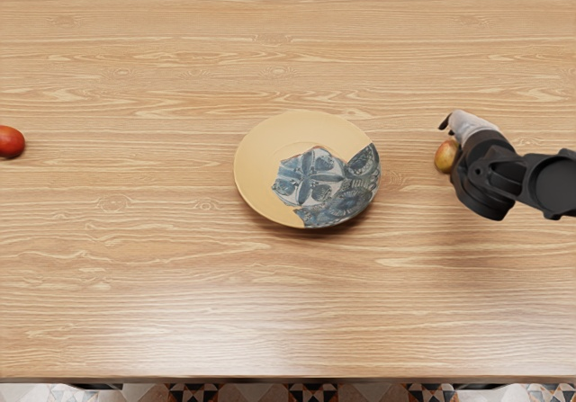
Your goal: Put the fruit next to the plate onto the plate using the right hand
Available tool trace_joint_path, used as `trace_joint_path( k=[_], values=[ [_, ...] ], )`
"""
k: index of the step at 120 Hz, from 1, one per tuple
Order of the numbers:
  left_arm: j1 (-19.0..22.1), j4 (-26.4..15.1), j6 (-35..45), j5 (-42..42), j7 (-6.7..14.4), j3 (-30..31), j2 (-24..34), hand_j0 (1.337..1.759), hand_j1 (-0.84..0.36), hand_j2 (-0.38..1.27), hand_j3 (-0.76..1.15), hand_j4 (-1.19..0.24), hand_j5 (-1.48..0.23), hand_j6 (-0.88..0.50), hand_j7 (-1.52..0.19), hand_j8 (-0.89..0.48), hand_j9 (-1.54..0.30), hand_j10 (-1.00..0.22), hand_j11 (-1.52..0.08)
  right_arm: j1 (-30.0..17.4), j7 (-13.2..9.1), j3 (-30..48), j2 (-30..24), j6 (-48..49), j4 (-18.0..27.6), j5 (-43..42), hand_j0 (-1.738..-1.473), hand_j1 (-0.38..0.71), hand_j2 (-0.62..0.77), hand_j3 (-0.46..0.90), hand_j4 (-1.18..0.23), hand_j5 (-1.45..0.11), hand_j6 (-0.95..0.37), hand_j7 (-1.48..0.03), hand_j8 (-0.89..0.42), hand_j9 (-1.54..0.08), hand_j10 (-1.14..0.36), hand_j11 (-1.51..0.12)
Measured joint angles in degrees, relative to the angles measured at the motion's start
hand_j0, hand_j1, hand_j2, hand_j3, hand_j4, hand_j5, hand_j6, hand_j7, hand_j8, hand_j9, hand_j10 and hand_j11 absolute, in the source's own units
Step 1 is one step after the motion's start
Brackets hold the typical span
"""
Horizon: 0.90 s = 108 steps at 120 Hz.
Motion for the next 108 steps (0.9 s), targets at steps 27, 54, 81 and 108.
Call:
trace_joint_path(
  k=[27,54,81,108],
  values=[
    [-0.6,0.0,0.0,0.0,0.0,0.1,0.0,1.658,0.07,0.05,0.00,-0.23,-0.30,-0.23,-0.30,-0.23,-0.30,-0.23,-0.30,-0.5,0.0,0.0,-0.3,-0.1,-0.8,0.0,-1.658,0.01,-0.06,0.00,-0.30,-0.39,-0.30,-0.39,-0.30,-0.39,-0.30,-0.39],
    [-0.8,0.0,0.0,0.0,0.0,0.1,0.0,1.658,0.07,0.05,0.00,-0.23,-0.30,-0.23,-0.30,-0.23,-0.30,-0.23,-0.30,-1.1,0.0,0.0,0.0,-0.1,-2.1,-0.1,-1.658,0.03,-0.06,0.00,-0.32,-0.41,-0.32,-0.41,-0.32,-0.41,-0.32,-0.41],
    [-0.8,0.0,0.0,0.0,0.0,0.1,0.0,1.658,0.07,0.05,0.00,-0.23,-0.30,-0.23,-0.30,-0.23,-0.30,-0.23,-0.30,-1.1,0.0,0.1,0.2,-0.2,-2.4,-0.1,-1.658,0.07,-0.07,0.00,-0.35,-0.45,-0.35,-0.45,-0.35,-0.45,-0.35,-0.45],
    [-0.7,0.0,0.0,0.0,0.0,-0.1,0.0,1.658,0.07,0.05,0.00,-0.23,-0.30,-0.23,-0.30,-0.23,-0.30,-0.23,-0.30,-1.0,0.0,0.2,0.6,-0.2,-2.1,0.0,-1.658,0.08,-0.07,0.00,-0.36,-0.47,-0.36,-0.47,-0.36,-0.47,-0.36,-0.47]
  ],
)
